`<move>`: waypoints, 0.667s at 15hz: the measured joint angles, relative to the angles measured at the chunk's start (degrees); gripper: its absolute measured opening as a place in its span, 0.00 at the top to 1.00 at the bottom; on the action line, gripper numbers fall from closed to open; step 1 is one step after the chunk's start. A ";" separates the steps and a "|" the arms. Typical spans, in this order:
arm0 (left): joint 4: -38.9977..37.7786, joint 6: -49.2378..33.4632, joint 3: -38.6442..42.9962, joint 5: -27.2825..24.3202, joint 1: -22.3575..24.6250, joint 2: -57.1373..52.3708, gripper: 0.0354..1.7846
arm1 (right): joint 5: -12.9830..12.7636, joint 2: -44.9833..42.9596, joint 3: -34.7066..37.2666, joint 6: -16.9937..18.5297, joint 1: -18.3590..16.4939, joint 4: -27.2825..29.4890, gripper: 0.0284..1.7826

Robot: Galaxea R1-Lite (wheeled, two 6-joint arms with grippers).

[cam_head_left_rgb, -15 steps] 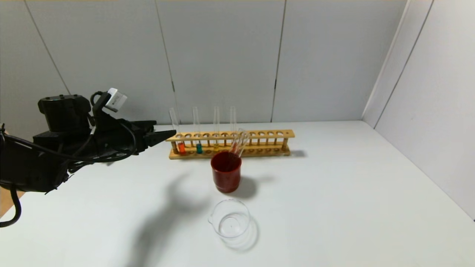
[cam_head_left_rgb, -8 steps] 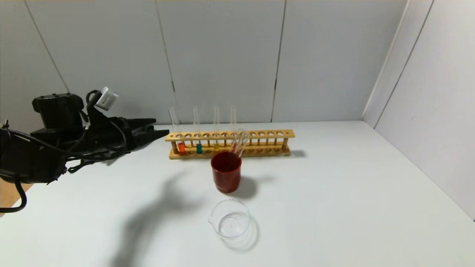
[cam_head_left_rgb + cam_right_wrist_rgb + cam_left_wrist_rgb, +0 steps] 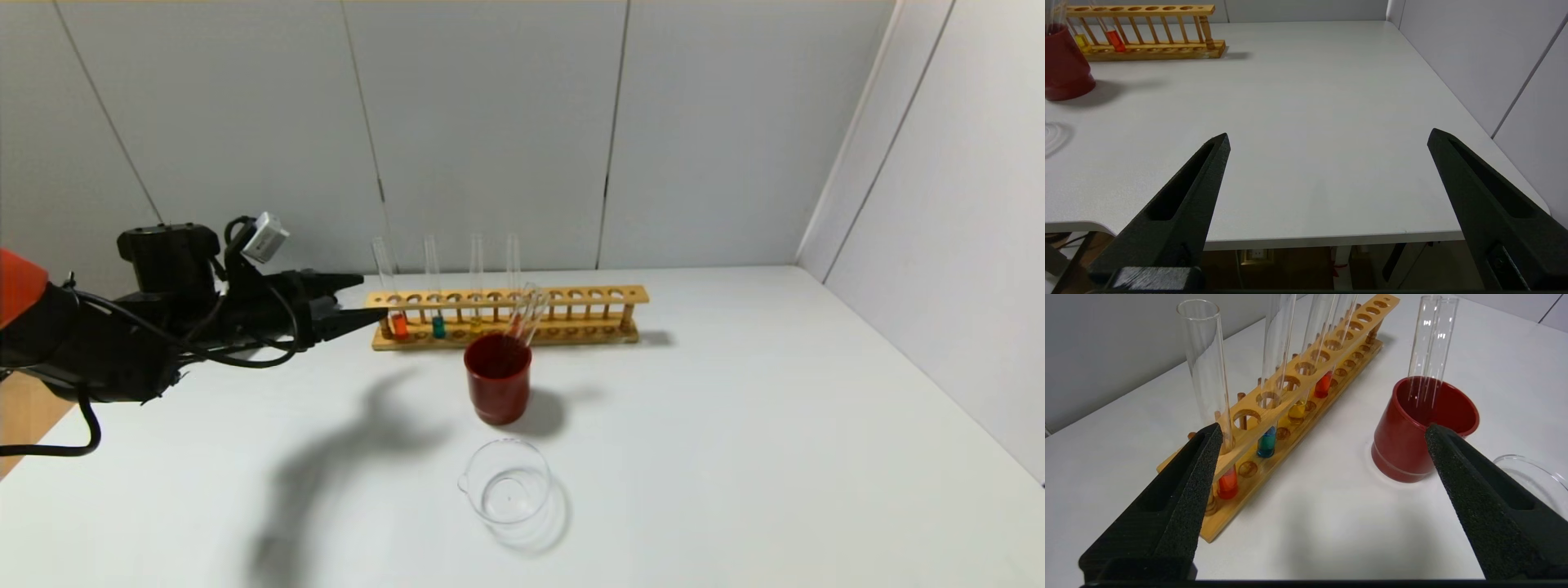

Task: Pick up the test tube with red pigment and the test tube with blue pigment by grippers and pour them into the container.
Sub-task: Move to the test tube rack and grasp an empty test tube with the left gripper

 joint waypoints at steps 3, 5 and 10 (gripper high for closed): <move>0.01 -0.15 -1.19 0.50 -0.63 1.41 0.02 | -0.02 0.00 0.00 0.02 0.00 0.00 0.05; 0.04 -0.23 -2.79 1.00 -0.66 2.66 0.02 | 0.00 0.00 0.00 0.02 -0.02 0.00 0.05; -0.16 -0.98 -8.55 1.00 -0.74 5.91 0.02 | 0.00 0.00 0.00 0.02 0.02 0.00 0.05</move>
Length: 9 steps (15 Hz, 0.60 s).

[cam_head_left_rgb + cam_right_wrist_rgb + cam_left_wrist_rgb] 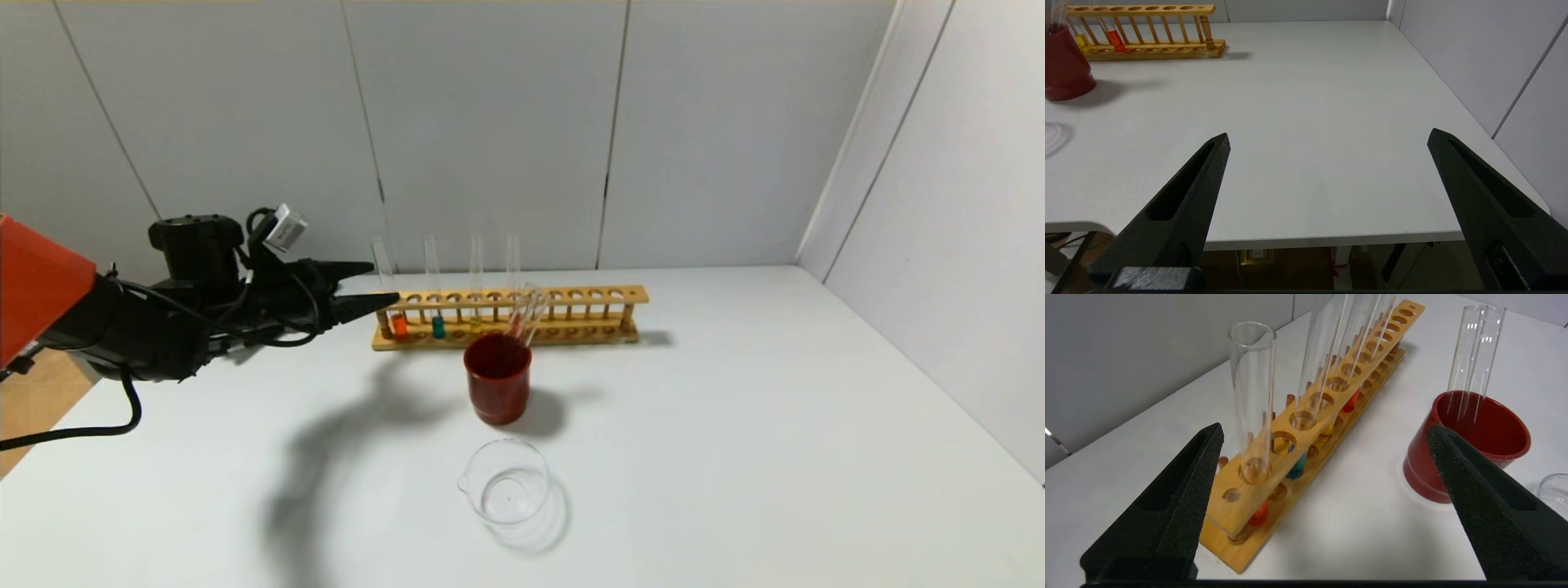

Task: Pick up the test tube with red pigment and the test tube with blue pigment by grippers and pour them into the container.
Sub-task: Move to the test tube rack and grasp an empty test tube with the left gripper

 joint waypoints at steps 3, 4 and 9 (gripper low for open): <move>-0.20 0.01 -2.44 -0.56 -0.02 1.95 0.02 | 0.00 0.00 0.00 -0.02 -0.05 0.00 0.05; -0.22 0.06 -3.32 -0.69 -0.05 2.61 0.02 | 0.00 0.00 0.00 -0.02 -0.05 0.00 0.05; -0.30 0.04 -7.80 -0.61 -0.09 5.84 0.02 | 0.00 0.00 0.00 0.00 0.00 0.00 0.05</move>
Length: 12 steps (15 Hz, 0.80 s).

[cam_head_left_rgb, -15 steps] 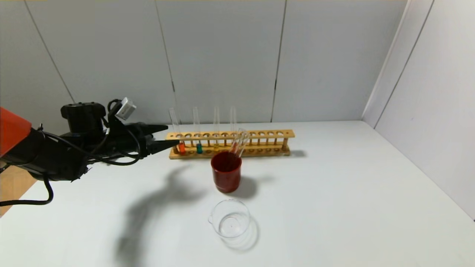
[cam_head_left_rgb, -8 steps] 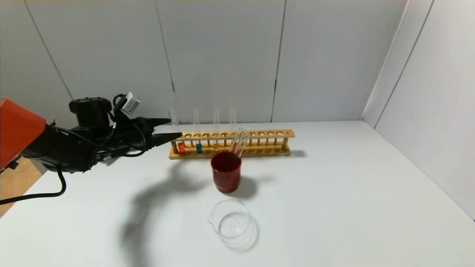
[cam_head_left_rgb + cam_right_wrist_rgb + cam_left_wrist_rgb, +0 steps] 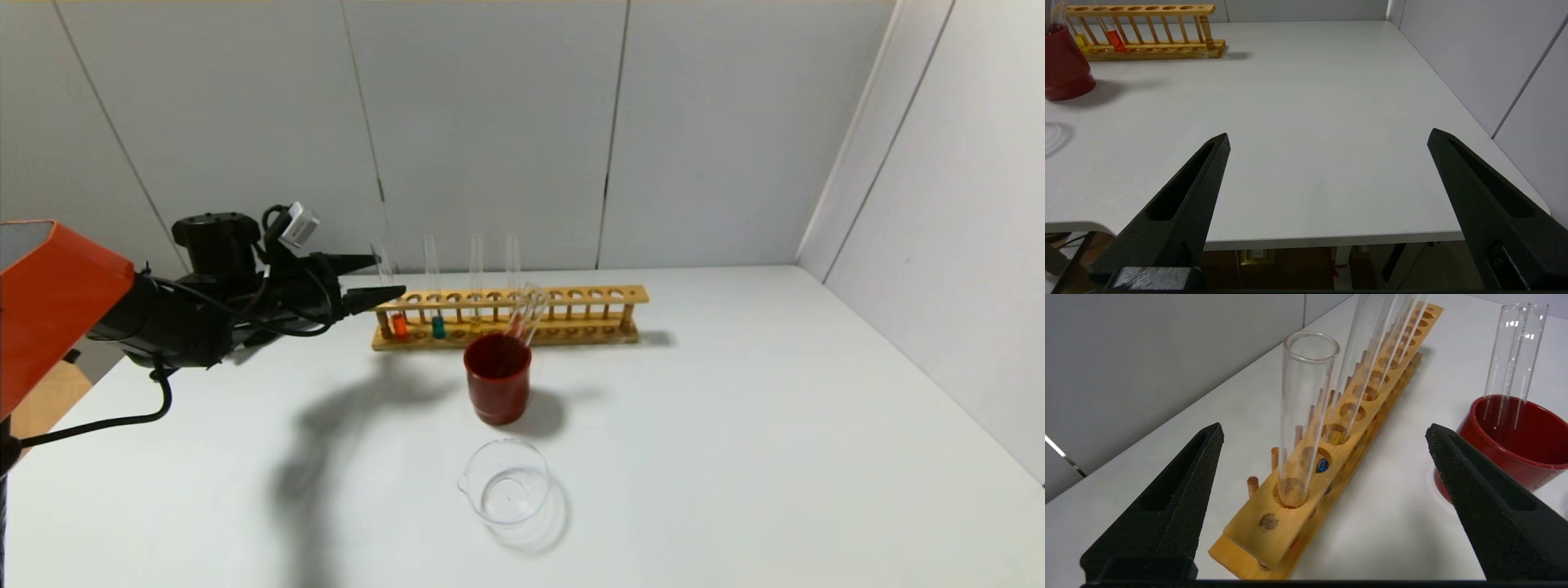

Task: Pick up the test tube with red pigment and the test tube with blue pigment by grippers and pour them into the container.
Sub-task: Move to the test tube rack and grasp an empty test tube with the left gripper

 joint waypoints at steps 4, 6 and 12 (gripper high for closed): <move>0.16 -0.20 -4.24 0.55 -0.28 2.07 0.02 | 0.00 0.00 0.00 0.00 -0.02 0.00 0.05; 0.22 -0.17 -5.99 0.61 -0.74 3.22 0.02 | -0.02 0.00 0.00 0.00 -0.02 0.00 0.05; 0.16 -0.20 -6.99 0.66 -0.90 5.24 0.02 | -0.02 0.00 0.00 0.00 -0.02 0.00 0.05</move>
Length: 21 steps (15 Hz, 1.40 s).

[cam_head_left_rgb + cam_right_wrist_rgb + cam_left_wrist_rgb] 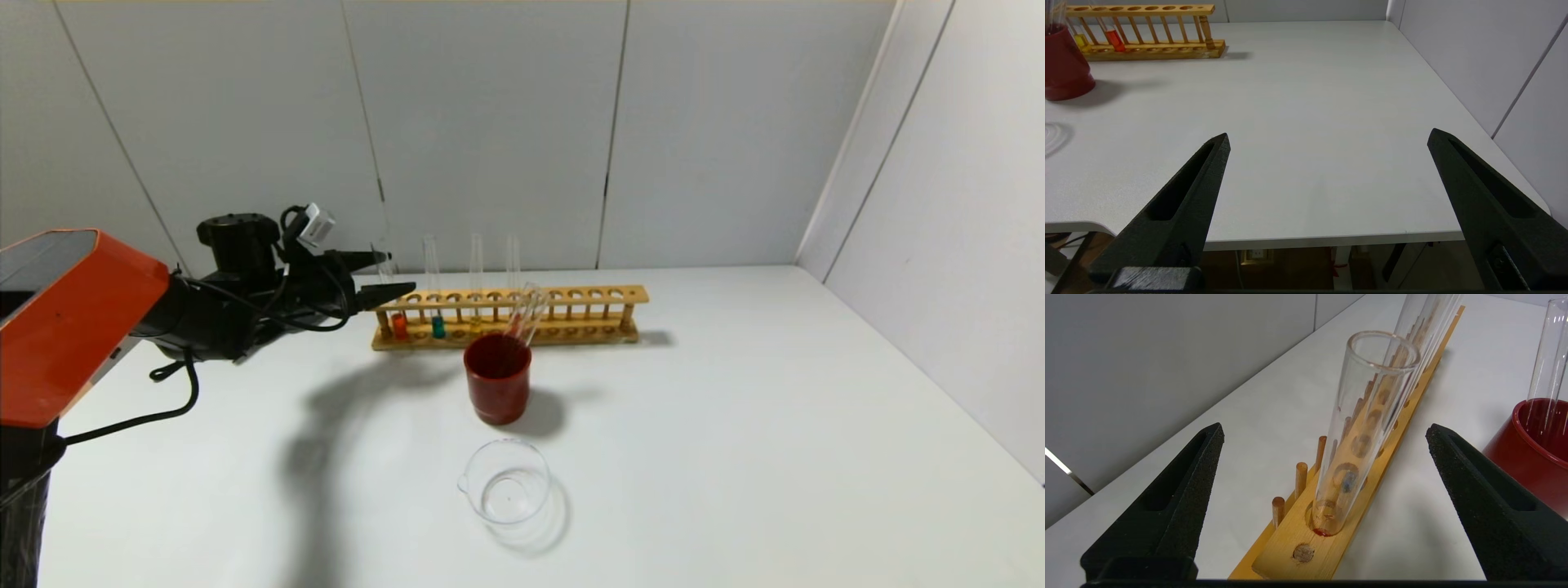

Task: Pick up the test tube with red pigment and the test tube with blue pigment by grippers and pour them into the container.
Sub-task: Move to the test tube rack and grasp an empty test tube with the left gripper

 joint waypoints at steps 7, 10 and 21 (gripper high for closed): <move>-0.35 0.02 -0.02 -0.05 0.05 0.29 0.02 | 0.02 0.00 0.00 -0.02 0.00 0.00 0.05; -2.50 -0.06 -0.05 -0.16 0.05 0.02 0.02 | 0.00 0.00 0.00 0.00 0.00 0.00 0.05; -2.67 -0.89 0.15 -0.09 0.21 0.68 0.08 | 0.00 0.00 0.00 -0.02 0.00 0.00 0.05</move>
